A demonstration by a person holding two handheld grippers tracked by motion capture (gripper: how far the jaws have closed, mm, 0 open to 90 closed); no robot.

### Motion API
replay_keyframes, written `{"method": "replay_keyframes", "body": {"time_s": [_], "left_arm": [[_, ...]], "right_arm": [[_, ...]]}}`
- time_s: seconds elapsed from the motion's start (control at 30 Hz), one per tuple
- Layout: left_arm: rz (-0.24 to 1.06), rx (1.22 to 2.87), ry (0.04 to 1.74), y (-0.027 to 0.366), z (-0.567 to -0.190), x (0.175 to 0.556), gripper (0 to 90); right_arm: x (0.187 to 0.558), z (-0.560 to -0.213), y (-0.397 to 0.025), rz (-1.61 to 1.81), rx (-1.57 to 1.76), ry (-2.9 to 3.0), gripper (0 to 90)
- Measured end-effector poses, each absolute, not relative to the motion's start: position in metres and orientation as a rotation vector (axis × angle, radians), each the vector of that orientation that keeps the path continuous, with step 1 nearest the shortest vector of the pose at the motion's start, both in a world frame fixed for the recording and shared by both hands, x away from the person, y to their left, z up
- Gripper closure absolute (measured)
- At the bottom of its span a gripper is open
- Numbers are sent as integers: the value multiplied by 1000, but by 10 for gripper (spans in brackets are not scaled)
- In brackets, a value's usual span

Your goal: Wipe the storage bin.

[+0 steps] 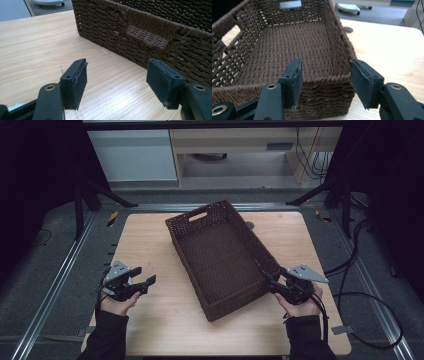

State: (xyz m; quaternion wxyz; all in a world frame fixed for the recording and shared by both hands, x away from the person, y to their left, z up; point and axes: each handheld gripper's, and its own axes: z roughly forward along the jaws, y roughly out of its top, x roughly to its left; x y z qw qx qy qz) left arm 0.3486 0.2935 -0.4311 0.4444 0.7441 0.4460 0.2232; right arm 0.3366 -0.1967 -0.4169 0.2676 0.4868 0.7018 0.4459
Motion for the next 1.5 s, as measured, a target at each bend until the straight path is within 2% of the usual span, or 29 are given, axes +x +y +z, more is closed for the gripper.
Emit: {"method": "replay_keyframes", "body": {"time_s": [0.97, 1.23, 1.5], "left_arm": [[570, 1860, 1106, 295, -432, 362, 318], [593, 1856, 1103, 297, -425, 369, 318], [620, 1856, 1091, 295, -417, 385, 317]], "right_arm": [[369, -426, -201, 1120, 1364, 1790, 439], [366, -421, -192, 1129, 1349, 1810, 385], [377, -428, -198, 1104, 1373, 1791, 390]]}}
